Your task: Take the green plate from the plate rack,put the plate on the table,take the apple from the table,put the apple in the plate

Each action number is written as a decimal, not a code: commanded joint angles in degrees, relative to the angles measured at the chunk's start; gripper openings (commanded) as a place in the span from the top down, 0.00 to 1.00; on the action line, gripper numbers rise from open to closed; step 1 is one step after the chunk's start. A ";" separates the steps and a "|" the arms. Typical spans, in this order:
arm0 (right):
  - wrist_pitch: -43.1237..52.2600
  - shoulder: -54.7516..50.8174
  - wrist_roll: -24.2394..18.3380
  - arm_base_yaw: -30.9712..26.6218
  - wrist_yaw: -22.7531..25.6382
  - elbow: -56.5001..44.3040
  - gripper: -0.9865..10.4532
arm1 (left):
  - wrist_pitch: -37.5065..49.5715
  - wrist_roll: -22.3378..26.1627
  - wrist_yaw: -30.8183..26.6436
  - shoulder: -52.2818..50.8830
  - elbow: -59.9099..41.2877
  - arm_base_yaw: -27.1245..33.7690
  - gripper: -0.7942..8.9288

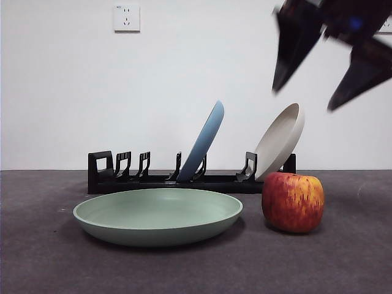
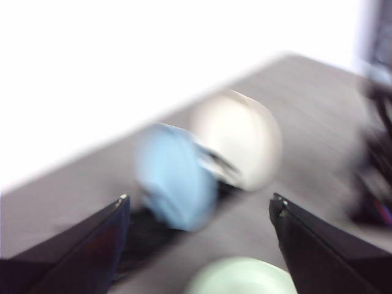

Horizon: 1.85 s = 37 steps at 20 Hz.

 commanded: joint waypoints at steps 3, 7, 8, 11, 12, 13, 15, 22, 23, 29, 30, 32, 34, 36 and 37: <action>0.63 9.55 -1.51 2.54 1.62 0.09 0.36 | -4.44 -0.11 -11.10 -9.97 -0.13 3.52 0.53; 2.25 17.57 -1.51 3.56 1.60 0.09 0.36 | -8.57 -0.15 -16.70 -16.09 -0.13 3.96 0.53; 2.47 19.39 -1.49 3.63 1.49 0.09 0.36 | -9.44 -0.15 -17.27 -16.90 -0.13 3.96 0.53; 2.69 22.69 -1.20 3.98 1.53 0.09 0.36 | -11.06 -0.17 -17.92 -17.66 -0.13 3.96 0.53; 2.69 23.76 -0.87 3.98 1.55 0.09 0.37 | -11.89 -0.17 -18.51 -17.66 -0.13 3.96 0.53; 2.67 24.72 0.17 3.98 1.55 0.09 0.40 | -13.07 -0.20 -18.53 -17.66 -0.13 3.96 0.53; 2.64 25.16 1.51 3.98 1.51 0.09 0.67 | -14.75 -0.77 -18.51 -17.66 -0.13 3.96 0.53; 2.62 24.70 1.64 4.33 1.51 0.61 0.92 | -15.23 -0.79 -18.51 -17.53 -0.13 3.96 0.53; 2.56 24.20 2.34 4.39 1.38 1.20 0.92 | -15.26 -0.77 -18.49 -17.53 -0.13 3.96 0.53; -1.38 23.32 2.62 10.38 0.94 14.34 0.92 | -15.82 -0.77 -18.49 -17.53 -0.13 3.96 0.53; -1.38 23.41 2.60 12.17 0.96 16.79 0.92 | -16.02 -0.77 -18.49 -17.53 -0.13 3.96 0.53; -1.40 24.98 2.58 16.11 1.03 21.27 0.92 | -16.20 -0.74 -18.49 -17.53 -0.13 3.96 0.53; -1.42 27.91 2.40 18.95 1.14 24.74 0.92 | -16.33 -0.59 -18.51 -17.53 -0.13 3.96 0.53; -1.40 31.54 2.32 21.07 1.42 26.49 0.92 | -16.92 -0.59 -18.49 -17.53 -0.13 3.93 0.53; -1.38 33.27 2.32 21.66 1.49 26.71 0.92 | -17.29 -0.59 -18.49 -17.53 -0.13 3.96 0.53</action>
